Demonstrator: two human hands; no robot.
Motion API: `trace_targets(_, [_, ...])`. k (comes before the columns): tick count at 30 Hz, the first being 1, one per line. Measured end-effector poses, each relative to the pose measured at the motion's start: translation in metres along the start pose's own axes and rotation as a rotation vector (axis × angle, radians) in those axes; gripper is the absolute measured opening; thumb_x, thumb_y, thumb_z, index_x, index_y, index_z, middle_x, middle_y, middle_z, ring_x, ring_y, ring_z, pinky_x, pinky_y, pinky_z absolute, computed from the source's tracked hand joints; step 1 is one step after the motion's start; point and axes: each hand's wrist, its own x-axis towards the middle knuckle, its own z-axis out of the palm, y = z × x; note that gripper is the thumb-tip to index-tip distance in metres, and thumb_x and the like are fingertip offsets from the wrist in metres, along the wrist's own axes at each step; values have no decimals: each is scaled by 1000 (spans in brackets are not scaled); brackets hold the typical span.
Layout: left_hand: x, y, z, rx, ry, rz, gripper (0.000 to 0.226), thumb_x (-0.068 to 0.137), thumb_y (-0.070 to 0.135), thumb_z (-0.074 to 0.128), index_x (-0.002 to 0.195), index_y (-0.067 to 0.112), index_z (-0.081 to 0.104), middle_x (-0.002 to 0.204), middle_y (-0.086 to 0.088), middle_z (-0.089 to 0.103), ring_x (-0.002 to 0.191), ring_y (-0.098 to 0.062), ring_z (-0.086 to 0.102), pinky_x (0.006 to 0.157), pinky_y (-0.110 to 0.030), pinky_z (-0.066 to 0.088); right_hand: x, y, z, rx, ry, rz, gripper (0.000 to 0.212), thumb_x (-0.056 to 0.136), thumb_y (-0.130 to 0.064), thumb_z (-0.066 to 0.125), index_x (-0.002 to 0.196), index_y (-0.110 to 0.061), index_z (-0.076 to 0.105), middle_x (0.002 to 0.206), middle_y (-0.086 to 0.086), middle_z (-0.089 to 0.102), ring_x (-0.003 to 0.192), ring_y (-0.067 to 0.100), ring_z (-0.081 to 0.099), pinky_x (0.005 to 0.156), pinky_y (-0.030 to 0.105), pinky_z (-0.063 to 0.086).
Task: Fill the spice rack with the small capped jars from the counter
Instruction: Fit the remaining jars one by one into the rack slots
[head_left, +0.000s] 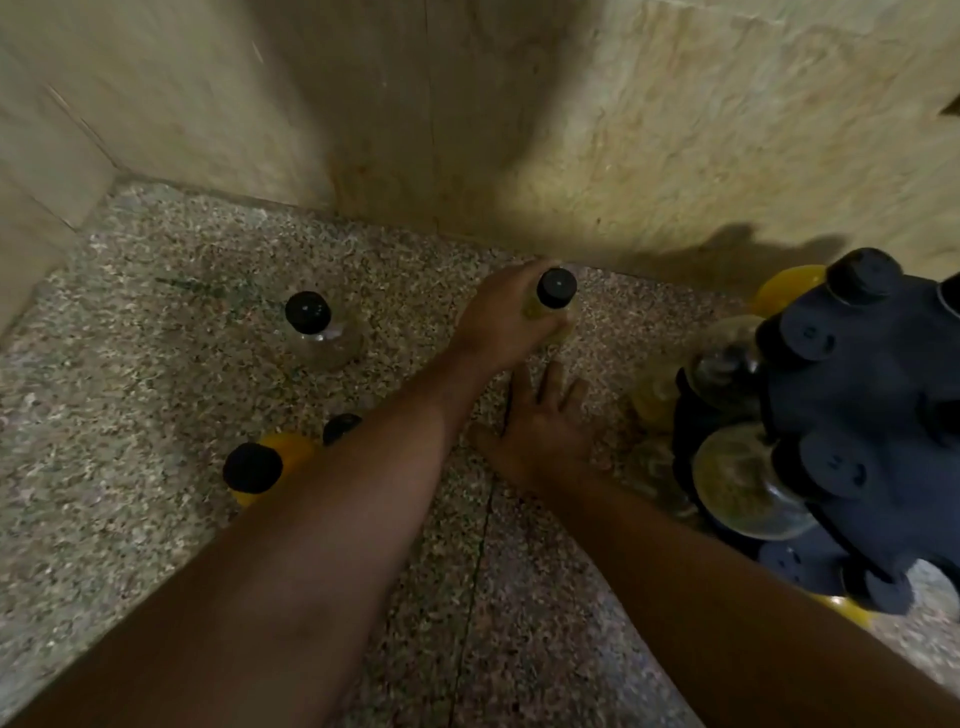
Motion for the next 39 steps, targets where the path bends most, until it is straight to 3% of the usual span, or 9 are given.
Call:
trace_targets(6, [2, -1, 1, -61, 58, -19, 57, 78, 38, 82, 129, 22, 65, 130, 4, 66, 121, -11, 58, 104, -30, 46, -1, 1, 4, -23, 25, -9, 100, 86, -82, 33, 159, -32, -12, 166, 13, -23, 149, 48, -22, 109, 78, 2])
trace_targets(10, [-5, 5, -5, -61, 114, -43, 51, 79, 29, 83, 126, 18, 66, 128, 1, 67, 114, -6, 56, 97, -21, 41, -3, 5, 1, -5, 14, -30, 98, 87, -79, 36, 160, -31, -11, 167, 11, -21, 149, 47, -21, 112, 77, 3])
trace_targets(16, [-32, 17, -16, -29, 213, -105, 54, 78, 31, 83, 128, 17, 66, 128, 2, 67, 118, -10, 59, 100, -24, 45, -29, 11, 3, 9, 40, -115, 95, 89, -75, 36, 160, -30, -8, 168, 12, -18, 151, 46, -17, 115, 71, 2])
trace_targets(22, [-81, 46, -11, -11, 317, -110, 46, 79, 31, 83, 121, 17, 69, 119, 0, 70, 108, -13, 64, 95, -32, 52, -73, 28, -8, 127, 75, -227, 82, 97, -61, 40, 162, -24, 7, 169, 12, 6, 154, 37, 7, 120, 53, 22])
trace_targets(25, [-109, 63, -1, 9, 387, -127, 41, 79, 31, 83, 116, 16, 72, 111, -2, 73, 102, -16, 65, 89, -32, 53, -97, 46, -8, 215, 171, -274, 72, 96, -53, 49, 157, -19, 28, 154, 13, 39, 139, 34, 41, 106, 44, 43])
trace_targets(28, [-136, 79, 11, 44, 438, -139, 41, 78, 30, 84, 114, 14, 72, 111, -5, 72, 103, -20, 65, 85, -26, 48, -122, 66, -13, 232, 232, -285, 54, 96, -48, 53, 141, -19, 49, 133, 10, 60, 118, 30, 59, 90, 38, 53])
trace_targets(32, [-178, 102, 32, 69, 476, -173, 45, 77, 32, 84, 117, 15, 71, 113, -3, 71, 105, -18, 64, 89, -30, 51, -160, 95, -18, 323, 308, -272, 40, 98, -43, 51, 129, -20, 61, 122, 5, 69, 109, 28, 65, 84, 37, 54])
trace_targets(35, [-209, 121, 51, 73, 501, -195, 47, 77, 34, 83, 119, 20, 68, 113, 2, 69, 105, -14, 61, 89, -27, 50, -185, 123, -16, 439, 391, -275, 29, 96, -36, 52, 114, -18, 67, 99, 1, 69, 91, 25, 63, 71, 31, 44])
trace_targets(39, [-244, 152, 76, -20, 446, -191, 35, 76, 30, 84, 108, 25, 71, 100, 17, 66, 88, 6, 57, 77, -2, 38, -212, 158, -16, 616, 471, -230, 32, 94, -34, 55, 119, -20, 69, 106, 0, 73, 98, 23, 66, 75, 29, 46])
